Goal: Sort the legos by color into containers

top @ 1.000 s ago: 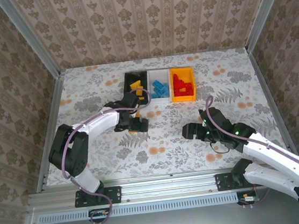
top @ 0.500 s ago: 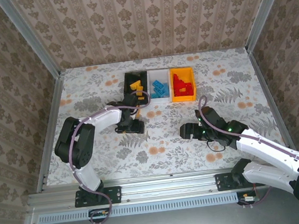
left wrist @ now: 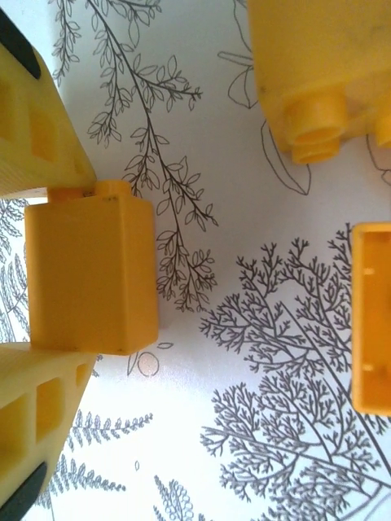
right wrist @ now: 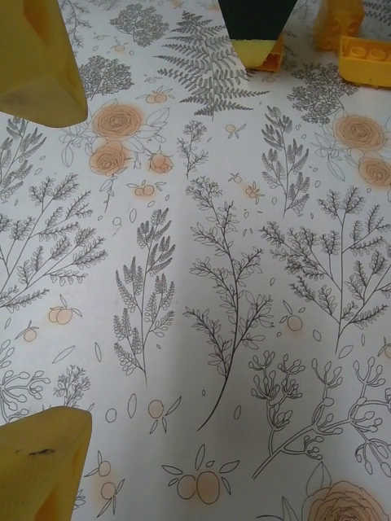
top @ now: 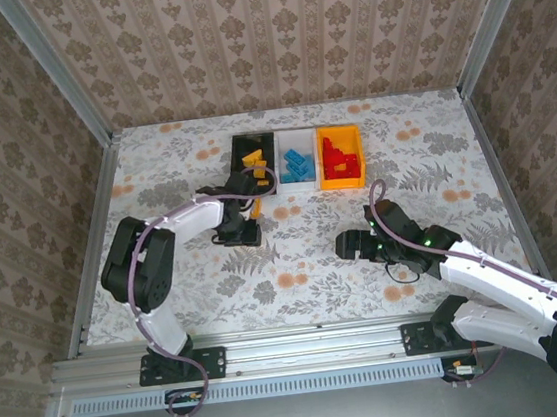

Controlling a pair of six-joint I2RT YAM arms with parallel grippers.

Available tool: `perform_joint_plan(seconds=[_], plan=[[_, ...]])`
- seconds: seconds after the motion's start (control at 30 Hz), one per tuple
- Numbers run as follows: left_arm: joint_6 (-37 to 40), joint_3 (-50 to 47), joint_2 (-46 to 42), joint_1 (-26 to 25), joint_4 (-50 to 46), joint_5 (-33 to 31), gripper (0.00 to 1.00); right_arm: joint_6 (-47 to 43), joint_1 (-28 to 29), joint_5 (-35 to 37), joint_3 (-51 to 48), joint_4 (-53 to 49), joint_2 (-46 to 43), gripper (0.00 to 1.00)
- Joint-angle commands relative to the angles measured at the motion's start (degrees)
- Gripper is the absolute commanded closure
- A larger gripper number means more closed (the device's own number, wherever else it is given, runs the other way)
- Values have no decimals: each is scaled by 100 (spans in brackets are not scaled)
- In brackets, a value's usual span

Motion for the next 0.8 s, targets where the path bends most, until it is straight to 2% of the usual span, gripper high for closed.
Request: perform_joint_plan(seconds=[0.0,0.2,0.47,0.63,0.77], plan=[[154,-147,-533,106,-11,410,63,-84,22,71,-53,166,67,10],[262,-251,-1633,454,-248,979,64,-103,22,-15,-77,410,277,10],[175,-200,-2887,1425,-341,1953,63,-164,22,-167,-47,828,759,9],[15,-11,-3000,1815,-23,2624,63,-373,22,-149,85,936,1084,10],[-215,138,-2740,1955,312,2788,63,-602,14,-84,233,1083,1453,9]])
